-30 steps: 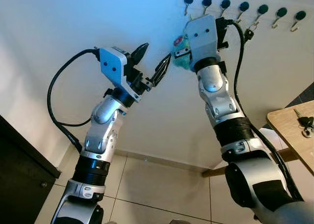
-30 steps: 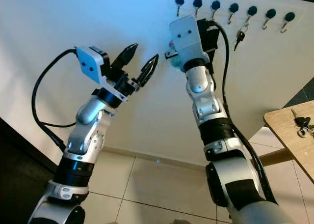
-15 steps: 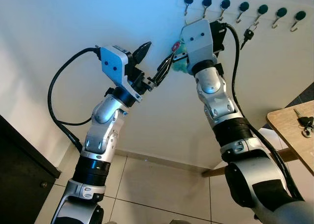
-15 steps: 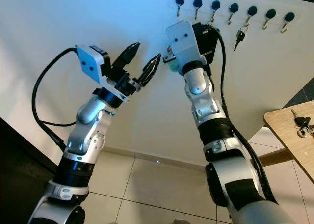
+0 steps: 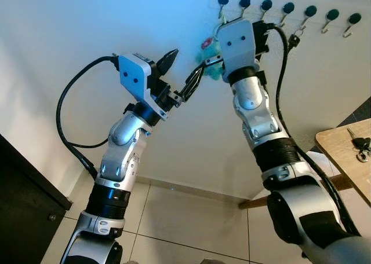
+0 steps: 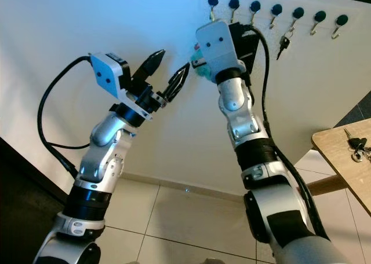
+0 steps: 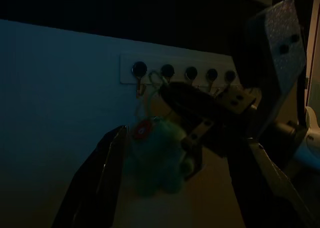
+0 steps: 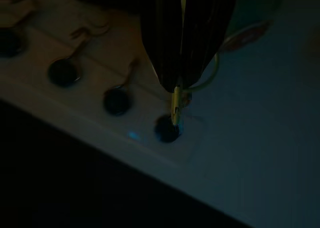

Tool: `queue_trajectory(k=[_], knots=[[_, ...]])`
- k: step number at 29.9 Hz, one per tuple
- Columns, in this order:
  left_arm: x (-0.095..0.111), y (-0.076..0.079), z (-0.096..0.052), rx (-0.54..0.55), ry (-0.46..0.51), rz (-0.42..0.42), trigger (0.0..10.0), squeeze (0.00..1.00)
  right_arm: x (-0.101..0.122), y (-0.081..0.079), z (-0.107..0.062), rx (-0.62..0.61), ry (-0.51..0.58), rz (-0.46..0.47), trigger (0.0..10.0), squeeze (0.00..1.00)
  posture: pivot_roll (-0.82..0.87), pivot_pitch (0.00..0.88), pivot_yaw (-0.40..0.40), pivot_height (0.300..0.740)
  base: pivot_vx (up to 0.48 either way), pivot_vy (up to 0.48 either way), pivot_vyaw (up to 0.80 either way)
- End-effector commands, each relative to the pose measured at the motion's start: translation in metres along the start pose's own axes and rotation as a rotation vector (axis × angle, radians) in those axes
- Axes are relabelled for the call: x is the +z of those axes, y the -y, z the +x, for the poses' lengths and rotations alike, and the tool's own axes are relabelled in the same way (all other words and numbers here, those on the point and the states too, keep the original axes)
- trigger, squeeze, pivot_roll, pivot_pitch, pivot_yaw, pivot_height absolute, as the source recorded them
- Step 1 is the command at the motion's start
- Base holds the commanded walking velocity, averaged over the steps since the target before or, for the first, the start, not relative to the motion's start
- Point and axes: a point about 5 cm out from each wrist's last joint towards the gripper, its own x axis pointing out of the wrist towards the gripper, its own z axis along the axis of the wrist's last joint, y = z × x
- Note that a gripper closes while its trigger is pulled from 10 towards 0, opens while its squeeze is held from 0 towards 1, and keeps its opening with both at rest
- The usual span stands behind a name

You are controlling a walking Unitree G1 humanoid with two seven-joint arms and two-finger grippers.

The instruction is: Hang keys on a hook

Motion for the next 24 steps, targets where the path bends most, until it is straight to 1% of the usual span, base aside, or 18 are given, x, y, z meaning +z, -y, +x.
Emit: queue_trajectory(k=[1, 9, 10, 13, 20, 24], knots=[[0.003, 0.007, 0.004, -0.025, 0.02, -0.009, 10.0, 0.0, 0.0, 0.007, 0.003, -0.027, -0.004, -0.014, 10.0, 0.0, 0.04, 0.063, -0.083, 0.74, 0.0, 0.0, 0.0], [0.003, 0.007, 0.004, -0.025, 0.016, -0.005, 10.0, 0.0, -0.002, 0.009, 0.003, -0.038, -0.018, -0.02, 10.0, 0.0, 0.04, 0.069, -0.085, 0.74, 0.0, 0.0, 0.0], [0.003, 0.007, 0.003, -0.024, 0.014, -0.005, 10.0, 0.0, -0.006, 0.007, 0.003, -0.026, -0.042, -0.026, 10.0, 0.0, 0.04, 0.07, -0.085, 0.74, 0.0, 0.0, 0.0], [0.003, 0.007, 0.003, -0.024, 0.012, -0.005, 10.0, 0.0, -0.008, 0.006, 0.003, -0.014, -0.058, -0.027, 10.0, 0.0, 0.04, 0.071, -0.085, 0.74, 0.0, 0.0, 0.0], [0.002, 0.006, 0.003, -0.024, 0.008, -0.004, 10.0, 0.0, -0.014, 0.0, 0.001, 0.016, -0.091, -0.042, 10.0, 0.0, 0.04, 0.075, -0.085, 0.74, 0.0, 0.0, 0.0], [0.002, 0.006, 0.003, -0.023, 0.008, -0.004, 10.0, 0.0, -0.014, 0.0, 0.001, 0.025, -0.092, -0.045, 10.0, 0.0, 0.04, 0.075, -0.085, 0.74, 0.0, 0.0, 0.0]])
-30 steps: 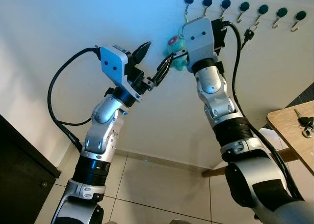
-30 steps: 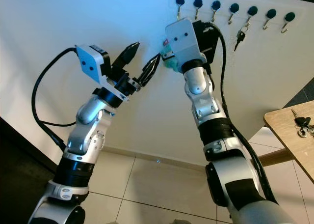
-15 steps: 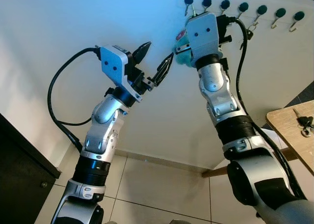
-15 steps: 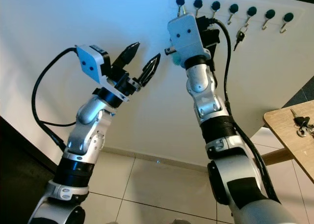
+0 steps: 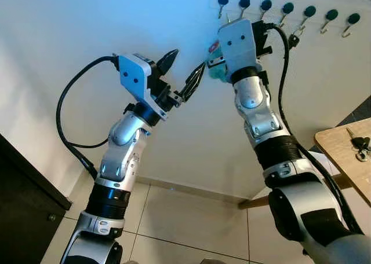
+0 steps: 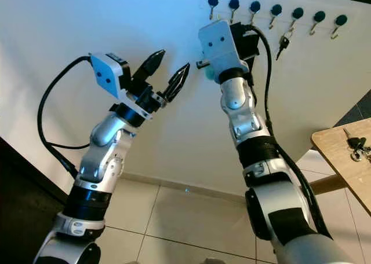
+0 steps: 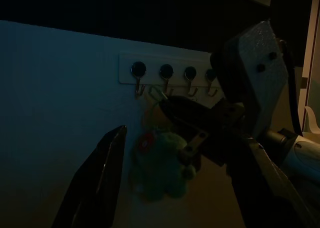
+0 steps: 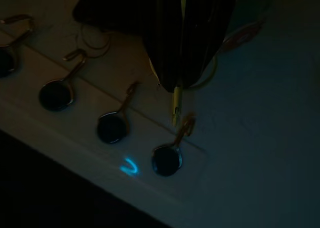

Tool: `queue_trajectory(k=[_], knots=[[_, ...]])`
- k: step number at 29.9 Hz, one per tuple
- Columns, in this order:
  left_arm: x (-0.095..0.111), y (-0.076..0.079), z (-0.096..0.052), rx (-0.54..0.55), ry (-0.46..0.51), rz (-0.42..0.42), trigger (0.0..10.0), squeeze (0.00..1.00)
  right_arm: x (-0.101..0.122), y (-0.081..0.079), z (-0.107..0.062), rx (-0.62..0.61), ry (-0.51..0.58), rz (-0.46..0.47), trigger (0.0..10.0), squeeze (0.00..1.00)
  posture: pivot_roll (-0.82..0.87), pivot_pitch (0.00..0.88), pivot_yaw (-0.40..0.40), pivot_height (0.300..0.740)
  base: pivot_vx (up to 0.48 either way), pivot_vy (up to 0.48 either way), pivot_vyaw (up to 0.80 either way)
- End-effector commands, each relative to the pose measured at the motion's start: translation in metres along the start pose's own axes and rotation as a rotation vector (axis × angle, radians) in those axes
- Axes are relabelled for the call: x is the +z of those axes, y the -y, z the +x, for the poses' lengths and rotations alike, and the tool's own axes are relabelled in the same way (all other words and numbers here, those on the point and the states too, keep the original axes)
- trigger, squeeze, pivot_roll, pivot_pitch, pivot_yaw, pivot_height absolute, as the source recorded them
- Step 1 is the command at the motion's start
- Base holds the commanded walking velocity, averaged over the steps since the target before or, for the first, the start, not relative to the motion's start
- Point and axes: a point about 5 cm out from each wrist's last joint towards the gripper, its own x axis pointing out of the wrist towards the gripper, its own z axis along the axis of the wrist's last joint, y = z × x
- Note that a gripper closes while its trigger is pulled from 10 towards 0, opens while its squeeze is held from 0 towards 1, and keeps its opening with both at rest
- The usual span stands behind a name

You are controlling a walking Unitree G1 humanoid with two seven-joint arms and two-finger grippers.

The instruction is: Hang keys on a hook

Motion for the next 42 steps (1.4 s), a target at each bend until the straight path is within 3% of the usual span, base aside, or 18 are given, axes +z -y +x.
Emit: queue_trajectory(k=[1, 20, 33, 42], knots=[[0.002, 0.006, 0.003, -0.02, 0.01, -0.003, 10.0, 0.0, 0.0, 0.0, 0.002, 0.031, -0.002, -0.03, 10.0, 0.0, 0.04, 0.075, -0.085, 0.74, 0.0, 0.0, 0.0], [0.003, 0.006, 0.004, -0.017, 0.017, -0.005, 10.0, 0.0, 0.016, 0.007, 0.006, -0.019, 0.108, -0.115, 10.0, 0.0, 0.04, 0.075, -0.087, 0.74, 0.0, 0.0, 0.0], [0.002, 0.006, 0.004, -0.018, 0.013, -0.005, 10.0, 0.0, 0.013, 0.01, 0.008, -0.03, 0.086, -0.124, 10.0, 0.0, 0.03, 0.073, -0.088, 0.74, 0.0, 0.0, 0.0], [0.001, 0.006, 0.004, -0.019, 0.012, -0.008, 10.0, 0.0, 0.007, 0.001, 0.01, 0.069, 0.045, -0.184, 10.0, 0.0, 0.03, 0.074, -0.086, 0.74, 0.0, 0.0, 0.0]])
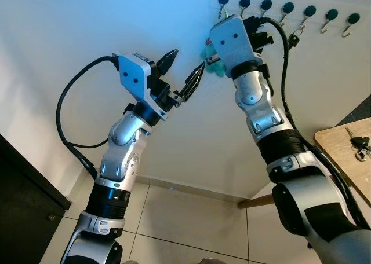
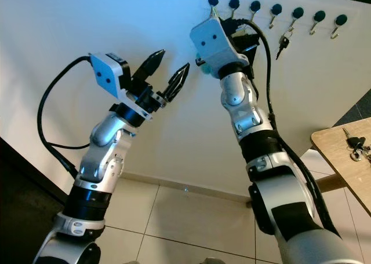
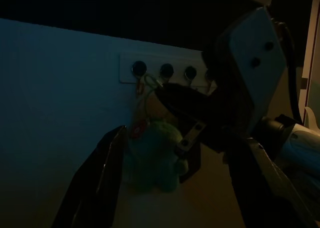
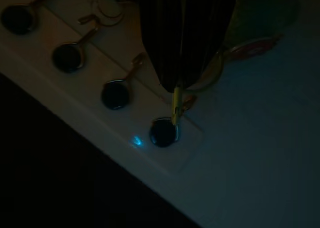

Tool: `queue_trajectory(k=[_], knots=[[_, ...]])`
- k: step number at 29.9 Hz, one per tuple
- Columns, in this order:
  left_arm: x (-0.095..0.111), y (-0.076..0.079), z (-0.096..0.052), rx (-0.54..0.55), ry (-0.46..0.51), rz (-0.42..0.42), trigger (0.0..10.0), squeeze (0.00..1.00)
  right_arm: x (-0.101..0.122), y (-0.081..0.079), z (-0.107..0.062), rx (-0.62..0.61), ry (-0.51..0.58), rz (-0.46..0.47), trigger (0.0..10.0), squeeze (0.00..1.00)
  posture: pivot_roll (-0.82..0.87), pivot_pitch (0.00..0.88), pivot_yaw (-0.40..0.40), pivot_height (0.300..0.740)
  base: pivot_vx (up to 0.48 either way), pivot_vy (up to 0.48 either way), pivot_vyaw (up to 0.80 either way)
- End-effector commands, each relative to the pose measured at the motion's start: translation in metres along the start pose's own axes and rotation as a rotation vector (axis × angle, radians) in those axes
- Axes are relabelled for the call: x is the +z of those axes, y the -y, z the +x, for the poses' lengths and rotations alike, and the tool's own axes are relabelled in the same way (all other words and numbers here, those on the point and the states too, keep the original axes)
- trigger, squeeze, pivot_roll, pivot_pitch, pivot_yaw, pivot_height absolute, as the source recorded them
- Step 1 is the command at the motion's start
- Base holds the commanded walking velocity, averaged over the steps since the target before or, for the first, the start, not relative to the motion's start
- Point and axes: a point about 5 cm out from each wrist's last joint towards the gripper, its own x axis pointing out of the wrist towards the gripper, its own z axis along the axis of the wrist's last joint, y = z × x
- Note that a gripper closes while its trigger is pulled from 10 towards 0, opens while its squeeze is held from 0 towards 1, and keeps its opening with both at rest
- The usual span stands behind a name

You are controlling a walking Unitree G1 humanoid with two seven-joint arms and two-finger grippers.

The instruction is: Hang keys on a hook

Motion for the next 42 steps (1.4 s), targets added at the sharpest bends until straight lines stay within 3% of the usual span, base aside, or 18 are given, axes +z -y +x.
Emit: queue_trajectory(k=[1, 15, 16, 20, 35, 42], knots=[[0.001, 0.006, 0.004, -0.021, 0.012, -0.008, 10.0, 0.0, -0.002, -0.001, 0.001, 0.034, -0.009, -0.036, 10.0, 0.0, 0.03, 0.074, -0.086, 0.74, 0.0, 0.0, 0.0], [0.002, 0.005, 0.004, -0.013, 0.015, -0.008, 10.0, 0.0, 0.002, -0.003, 0.008, 0.084, 0.019, -0.262, 10.0, 0.0, 0.03, 0.072, -0.091, 0.74, 0.0, 0.0, 0.0], [0.002, 0.005, 0.004, -0.013, 0.016, -0.008, 10.0, 0.0, 0.002, -0.003, 0.008, 0.089, 0.024, -0.332, 10.0, 0.0, 0.03, 0.073, -0.09, 0.74, 0.0, 0.0, 0.0], [0.002, 0.006, 0.005, -0.016, 0.016, -0.009, 10.0, 0.0, 0.0, -0.002, 0.008, 0.103, 0.025, -0.429, 10.0, 0.0, 0.03, 0.073, -0.087, 0.74, 0.0, 0.0, 0.0], [0.001, 0.006, 0.005, -0.021, 0.011, -0.01, 10.0, 0.0, -0.012, -0.006, 0.005, 0.167, -0.033, -0.512, 10.0, 0.0, 0.03, 0.069, -0.084, 0.74, 0.0, 0.0, 0.0], [0.001, 0.006, 0.005, -0.026, 0.009, -0.011, 10.0, 0.0, -0.016, -0.01, 0.001, 0.193, -0.056, -0.448, 10.0, 0.0, 0.03, 0.068, -0.082, 0.74, 0.0, 0.0, 0.0]])
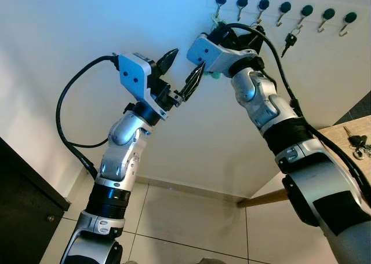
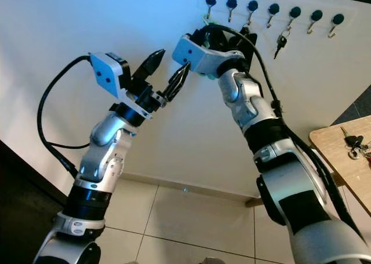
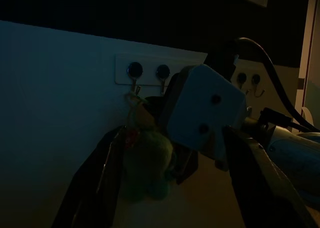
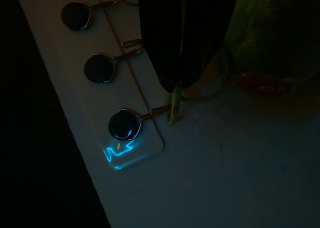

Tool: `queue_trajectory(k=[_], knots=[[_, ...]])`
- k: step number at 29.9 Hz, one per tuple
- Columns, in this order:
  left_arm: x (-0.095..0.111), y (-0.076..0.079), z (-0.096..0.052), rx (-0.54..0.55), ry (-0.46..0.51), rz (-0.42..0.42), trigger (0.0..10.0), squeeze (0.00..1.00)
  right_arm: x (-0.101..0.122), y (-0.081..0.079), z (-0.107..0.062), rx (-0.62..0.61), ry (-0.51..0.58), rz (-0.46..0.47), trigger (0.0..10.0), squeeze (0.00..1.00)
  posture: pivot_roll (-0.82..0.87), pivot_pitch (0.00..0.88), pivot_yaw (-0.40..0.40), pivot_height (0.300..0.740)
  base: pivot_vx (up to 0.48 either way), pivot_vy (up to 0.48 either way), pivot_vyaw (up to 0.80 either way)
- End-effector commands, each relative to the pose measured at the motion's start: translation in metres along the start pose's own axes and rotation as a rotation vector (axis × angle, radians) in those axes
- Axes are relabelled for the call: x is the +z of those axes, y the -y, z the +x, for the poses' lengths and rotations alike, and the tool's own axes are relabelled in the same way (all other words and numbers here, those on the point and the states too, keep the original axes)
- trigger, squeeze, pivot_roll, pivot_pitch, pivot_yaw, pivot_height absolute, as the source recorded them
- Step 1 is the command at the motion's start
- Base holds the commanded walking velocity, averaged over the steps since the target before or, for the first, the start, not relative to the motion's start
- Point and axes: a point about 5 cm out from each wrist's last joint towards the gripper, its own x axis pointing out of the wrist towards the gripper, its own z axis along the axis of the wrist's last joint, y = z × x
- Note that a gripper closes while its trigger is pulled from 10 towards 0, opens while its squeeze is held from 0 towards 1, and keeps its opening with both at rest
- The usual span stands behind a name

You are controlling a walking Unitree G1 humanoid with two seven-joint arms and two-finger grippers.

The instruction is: Hang keys on a hook

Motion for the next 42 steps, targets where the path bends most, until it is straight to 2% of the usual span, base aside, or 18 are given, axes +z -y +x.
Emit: queue_trajectory(k=[1, 4, 5, 6, 14, 15, 16, 17, 20, 21, 26, 30, 31, 32, 34, 37, 38, 42], knots=[[0.001, 0.006, 0.004, -0.024, 0.007, -0.011, 10.0, 0.0, -0.007, -0.013, -0.005, 0.063, -0.029, 0.023, 10.0, 0.0, 0.03, 0.067, -0.082, 0.74, 0.0, 0.0, 0.0], [0.001, 0.006, 0.005, -0.023, 0.009, -0.011, 10.0, 0.0, -0.006, -0.013, -0.006, 0.065, -0.028, 0.061, 10.0, 0.02, 0.03, 0.066, -0.082, 0.74, 0.0, 0.0, 0.0], [0.001, 0.006, 0.005, -0.023, 0.009, -0.011, 10.0, 0.0, -0.006, -0.012, -0.006, 0.063, -0.028, 0.081, 10.0, 0.95, 0.03, 0.065, -0.081, 0.74, 0.0, 0.0, 0.0], [0.001, 0.006, 0.005, -0.023, 0.01, -0.011, 10.0, 0.0, -0.006, -0.012, -0.006, 0.062, -0.029, 0.099, 10.0, 1.0, 0.03, 0.063, -0.081, 0.74, 0.0, 0.0, 0.0], [0.001, 0.006, 0.005, -0.025, 0.012, -0.011, 10.0, 0.0, -0.007, -0.009, -0.005, 0.04, -0.033, 0.085, 10.0, 1.0, 0.03, 0.059, -0.078, 0.74, 0.0, 0.0, 0.0], [0.001, 0.006, 0.005, -0.025, 0.012, -0.011, 10.0, 0.0, -0.007, -0.009, -0.006, 0.034, -0.034, 0.081, 10.0, 0.64, 0.03, 0.058, -0.078, 0.74, 0.0, 0.0, 0.0], [0.001, 0.006, 0.005, -0.025, 0.012, -0.011, 10.0, 0.0, -0.007, -0.009, -0.006, 0.034, -0.034, 0.081, 10.0, 0.64, 0.03, 0.058, -0.078, 0.74, 0.0, 0.0, 0.0], [0.001, 0.006, 0.005, -0.026, 0.013, -0.011, 10.0, 0.0, -0.007, -0.008, -0.006, 0.025, -0.032, 0.079, 10.0, 0.0, 0.03, 0.057, -0.077, 0.74, 0.0, 0.0, 0.0], [0.001, 0.006, 0.006, -0.026, 0.014, -0.011, 10.0, 0.0, -0.006, -0.006, -0.007, -0.001, -0.02, 0.108, 10.0, 0.0, 0.03, 0.057, -0.077, 0.74, 0.0, 0.0, 0.0], [0.001, 0.006, 0.005, -0.022, 0.011, -0.01, 10.0, 0.0, -0.003, -0.006, -0.01, -0.033, 0.001, 0.206, 10.0, 0.0, 0.03, 0.057, -0.077, 0.74, 0.0, 0.0, 0.0], [-0.003, 0.003, 0.002, 0.001, -0.006, -0.002, 10.0, 0.0, -0.005, -0.011, -0.018, -0.036, 0.008, 0.306, 10.0, 0.0, 0.04, 0.063, -0.083, 0.74, 0.0, 0.0, 0.0], [-0.029, -0.006, -0.025, 0.042, -0.123, 0.034, 10.0, 0.0, -0.014, -0.042, -0.058, 0.014, -0.001, 0.387, 10.0, 0.0, 0.05, 0.067, -0.084, 0.74, 0.0, 0.0, 0.0], [-0.029, -0.006, -0.025, 0.042, -0.123, 0.034, 10.0, 0.0, -0.014, -0.042, -0.058, 0.014, -0.001, 0.387, 10.0, 0.0, 0.05, 0.067, -0.084, 0.74, 0.0, 0.0, 0.0], [-0.048, -0.016, -0.047, 0.111, -0.217, 0.056, 10.0, 0.0, -0.025, -0.065, -0.086, 0.06, -0.061, 0.411, 10.0, 0.0, 0.05, 0.069, -0.078, 0.74, 0.0, 0.0, 0.0], [-0.069, -0.028, -0.071, 0.208, -0.331, 0.082, 10.0, 0.0, -0.037, -0.086, -0.112, 0.095, -0.129, 0.448, 10.0, 0.0, 0.05, 0.069, -0.069, 0.74, 0.0, 0.0, 0.0], [-0.09, -0.039, -0.096, 0.31, -0.468, 0.129, 10.0, 0.0, -0.05, -0.103, -0.134, 0.113, -0.208, 0.502, 10.0, 0.0, 0.05, 0.067, -0.063, 0.74, 0.0, 0.0, 0.0], [-0.09, -0.039, -0.096, 0.31, -0.468, 0.129, 10.0, 0.0, -0.05, -0.103, -0.134, 0.113, -0.208, 0.502, 10.0, 0.0, 0.05, 0.067, -0.063, 0.74, 0.0, 0.0, 0.0], [-0.127, -0.053, -0.155, 0.509, -0.785, 0.213, 10.0, 0.0, -0.082, -0.138, -0.186, 0.106, -0.47, 0.695, 10.0, 0.0, 0.04, 0.058, -0.048, 0.74, 0.0, 0.0, 0.0]])
